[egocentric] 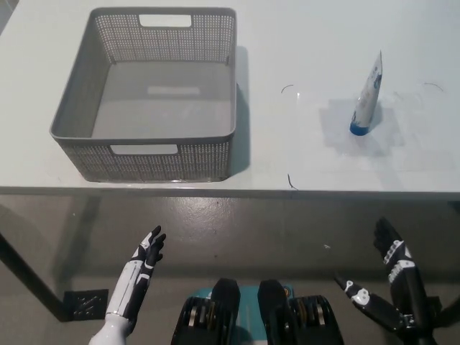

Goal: Use the right hand to pick up a shampoo and place it into a container on the left side

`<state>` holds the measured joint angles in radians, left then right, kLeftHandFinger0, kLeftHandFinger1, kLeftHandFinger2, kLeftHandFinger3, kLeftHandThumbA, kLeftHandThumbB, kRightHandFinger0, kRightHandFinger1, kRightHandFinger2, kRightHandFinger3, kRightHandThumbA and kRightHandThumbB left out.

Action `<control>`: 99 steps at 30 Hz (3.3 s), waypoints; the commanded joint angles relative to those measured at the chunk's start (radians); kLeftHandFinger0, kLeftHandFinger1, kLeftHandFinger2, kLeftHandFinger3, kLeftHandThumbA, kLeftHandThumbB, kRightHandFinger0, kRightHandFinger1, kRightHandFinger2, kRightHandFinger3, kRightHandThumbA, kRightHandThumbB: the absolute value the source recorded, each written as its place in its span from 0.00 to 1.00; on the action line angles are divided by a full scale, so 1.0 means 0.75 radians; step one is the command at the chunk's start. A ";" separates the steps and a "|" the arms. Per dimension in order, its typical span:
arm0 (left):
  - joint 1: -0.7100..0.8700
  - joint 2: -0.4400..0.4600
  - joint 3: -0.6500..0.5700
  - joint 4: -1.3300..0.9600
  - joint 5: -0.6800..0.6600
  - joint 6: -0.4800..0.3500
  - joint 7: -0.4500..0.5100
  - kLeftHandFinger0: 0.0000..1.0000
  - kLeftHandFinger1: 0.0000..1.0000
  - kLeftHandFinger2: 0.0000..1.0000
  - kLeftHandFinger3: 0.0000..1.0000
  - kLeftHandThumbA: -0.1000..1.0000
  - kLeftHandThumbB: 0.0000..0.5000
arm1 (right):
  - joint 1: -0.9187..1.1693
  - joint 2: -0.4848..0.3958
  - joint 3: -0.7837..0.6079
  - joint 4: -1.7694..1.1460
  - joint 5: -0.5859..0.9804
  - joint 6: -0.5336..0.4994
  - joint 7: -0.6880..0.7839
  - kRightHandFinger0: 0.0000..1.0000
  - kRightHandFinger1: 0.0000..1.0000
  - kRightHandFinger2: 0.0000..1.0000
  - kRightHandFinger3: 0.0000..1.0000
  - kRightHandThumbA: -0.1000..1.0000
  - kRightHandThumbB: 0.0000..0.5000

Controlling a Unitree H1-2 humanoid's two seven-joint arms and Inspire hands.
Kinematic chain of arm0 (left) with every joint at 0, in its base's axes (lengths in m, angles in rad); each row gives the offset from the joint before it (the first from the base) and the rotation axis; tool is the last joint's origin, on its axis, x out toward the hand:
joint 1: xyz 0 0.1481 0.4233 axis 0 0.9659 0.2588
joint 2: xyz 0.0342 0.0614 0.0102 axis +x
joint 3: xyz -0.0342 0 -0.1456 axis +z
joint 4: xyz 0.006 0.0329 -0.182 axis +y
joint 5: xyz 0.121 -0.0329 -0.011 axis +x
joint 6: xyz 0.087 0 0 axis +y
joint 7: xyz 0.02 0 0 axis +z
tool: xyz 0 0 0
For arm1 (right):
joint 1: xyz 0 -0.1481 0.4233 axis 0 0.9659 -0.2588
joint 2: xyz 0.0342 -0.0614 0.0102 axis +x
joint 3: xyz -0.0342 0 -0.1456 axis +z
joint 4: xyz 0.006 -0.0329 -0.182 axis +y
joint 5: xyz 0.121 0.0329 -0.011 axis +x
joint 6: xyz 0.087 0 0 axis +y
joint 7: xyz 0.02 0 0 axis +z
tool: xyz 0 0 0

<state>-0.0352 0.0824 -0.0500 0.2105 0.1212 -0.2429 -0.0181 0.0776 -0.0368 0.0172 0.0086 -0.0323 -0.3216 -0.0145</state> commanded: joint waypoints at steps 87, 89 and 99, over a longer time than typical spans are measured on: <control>-0.030 0.027 -0.039 0.010 0.005 -0.070 -0.024 1.00 1.00 1.00 1.00 1.00 0.36 | -1.577 -0.106 -0.285 1.700 -0.038 0.115 -0.479 0.09 0.20 0.32 0.37 0.08 0.55; -0.031 0.023 -0.039 0.008 0.002 -0.067 -0.025 1.00 1.00 1.00 1.00 1.00 0.36 | -1.590 -0.107 -0.305 1.734 -0.026 0.084 -0.508 0.04 0.13 0.37 0.27 0.02 0.53; -0.055 0.033 -0.035 0.003 0.006 -0.072 -0.026 1.00 1.00 1.00 1.00 1.00 0.32 | -1.591 -0.115 -0.307 1.791 0.009 0.004 -0.491 0.00 0.22 0.61 0.58 0.00 0.28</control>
<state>-0.0575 0.0975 -0.0755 0.2409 0.1215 -0.2602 -0.0346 -1.0616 -0.1126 -0.2148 1.3523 -0.0560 -0.2382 -0.3520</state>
